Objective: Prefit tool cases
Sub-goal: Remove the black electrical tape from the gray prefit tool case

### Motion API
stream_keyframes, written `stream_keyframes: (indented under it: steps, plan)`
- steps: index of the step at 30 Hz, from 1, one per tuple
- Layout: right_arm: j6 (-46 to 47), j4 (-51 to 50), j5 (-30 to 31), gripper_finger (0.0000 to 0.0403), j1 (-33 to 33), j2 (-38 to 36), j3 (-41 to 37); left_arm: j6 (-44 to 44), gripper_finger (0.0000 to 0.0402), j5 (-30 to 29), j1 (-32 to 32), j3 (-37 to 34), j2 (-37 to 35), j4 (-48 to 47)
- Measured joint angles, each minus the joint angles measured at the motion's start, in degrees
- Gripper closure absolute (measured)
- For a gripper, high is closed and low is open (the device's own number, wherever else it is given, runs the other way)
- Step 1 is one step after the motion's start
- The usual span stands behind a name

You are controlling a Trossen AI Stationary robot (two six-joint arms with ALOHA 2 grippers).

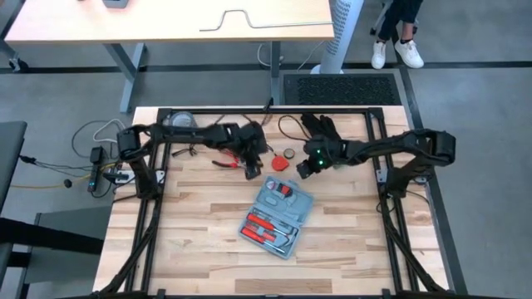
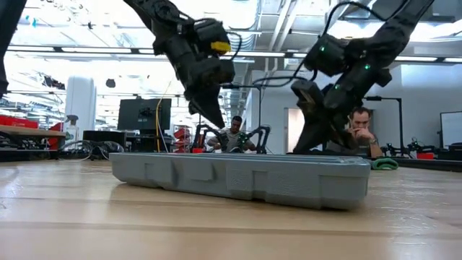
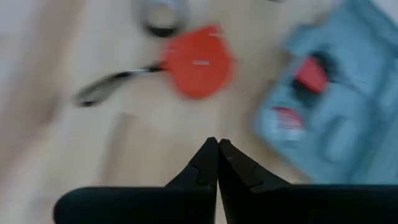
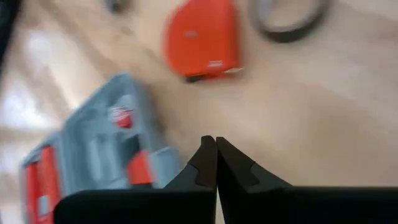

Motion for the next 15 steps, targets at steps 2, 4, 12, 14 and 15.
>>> stream_keyframes:
  steps: [2, 4, 12, 14, 15]
  plan:
    - [-1.56, 0.61, -1.35, 0.0398, -1.7, 1.27, 0.19, -1.39, 0.0401, -0.04, -2.92, 0.0, 0.0, 0.29]
    - [-2.94, 0.64, -2.32, 0.0399, -3.23, 2.93, 0.86, -2.78, 0.0401, -0.99, -5.8, 0.0, 0.0, 0.89]
    - [-7.43, 0.67, -3.39, 0.0401, -6.45, 11.31, 6.69, -9.36, 0.0402, -3.99, -15.1, 0.0, -0.07, 3.43]
    - [-8.44, 0.48, -3.76, 0.0401, -7.16, 13.08, 8.32, -10.73, 0.0402, -5.37, -16.77, 0.0, -0.07, 3.42]
    - [-9.01, 0.42, -3.96, 0.0401, -7.55, 13.98, 9.22, -11.43, 0.0402, -6.08, -17.53, -0.16, -0.12, 3.68]
